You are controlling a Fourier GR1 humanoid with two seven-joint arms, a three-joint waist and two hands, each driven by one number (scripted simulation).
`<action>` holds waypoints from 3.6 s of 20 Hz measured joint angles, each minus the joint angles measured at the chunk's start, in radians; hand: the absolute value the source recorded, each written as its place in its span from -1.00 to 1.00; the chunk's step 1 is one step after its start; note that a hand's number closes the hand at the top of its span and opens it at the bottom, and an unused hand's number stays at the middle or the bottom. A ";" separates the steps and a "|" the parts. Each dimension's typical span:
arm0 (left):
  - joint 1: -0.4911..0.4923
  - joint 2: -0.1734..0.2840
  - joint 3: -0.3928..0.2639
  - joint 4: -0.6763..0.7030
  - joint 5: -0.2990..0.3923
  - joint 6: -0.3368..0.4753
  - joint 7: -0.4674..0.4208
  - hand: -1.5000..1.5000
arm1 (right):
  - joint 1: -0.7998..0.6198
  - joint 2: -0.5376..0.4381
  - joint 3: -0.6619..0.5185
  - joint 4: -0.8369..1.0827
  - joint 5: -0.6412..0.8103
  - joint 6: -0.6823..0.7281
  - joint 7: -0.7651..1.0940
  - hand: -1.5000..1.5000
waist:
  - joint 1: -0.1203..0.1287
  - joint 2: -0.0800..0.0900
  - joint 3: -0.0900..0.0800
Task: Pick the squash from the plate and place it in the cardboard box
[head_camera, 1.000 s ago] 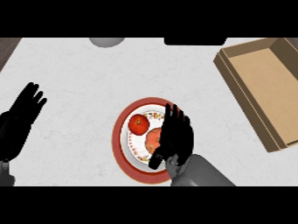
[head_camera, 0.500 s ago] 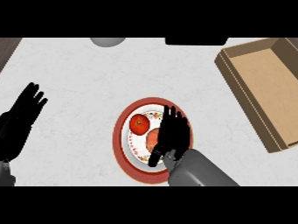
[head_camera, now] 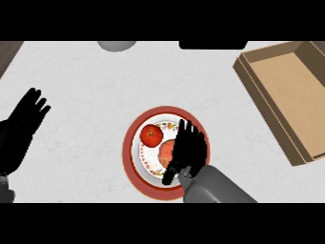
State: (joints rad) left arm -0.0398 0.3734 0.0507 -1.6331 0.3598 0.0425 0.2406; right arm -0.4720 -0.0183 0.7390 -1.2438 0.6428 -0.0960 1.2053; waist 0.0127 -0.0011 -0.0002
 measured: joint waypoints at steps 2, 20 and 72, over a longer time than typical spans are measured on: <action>0.006 0.000 0.010 0.004 0.003 -0.009 -0.007 0.00 | 0.002 0.000 -0.001 0.018 0.015 -0.014 -0.012 1.00 | -0.001 0.000 0.000; 0.020 -0.036 0.021 -0.018 -0.028 -0.036 -0.013 0.00 | -0.312 -0.173 -0.256 0.423 -0.097 0.115 -0.455 1.00 | 0.016 0.011 0.001; -0.025 -0.088 0.096 0.027 -0.084 -0.089 0.017 0.00 | -0.441 -0.517 -0.677 0.370 0.286 -0.050 -0.601 1.00 | -0.002 0.004 0.000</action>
State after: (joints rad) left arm -0.0649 0.2856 0.1468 -1.6065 0.2759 -0.0463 0.2573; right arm -0.9127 -0.5353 0.0618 -0.8739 0.9293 -0.1462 0.6048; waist 0.0106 0.0031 0.0002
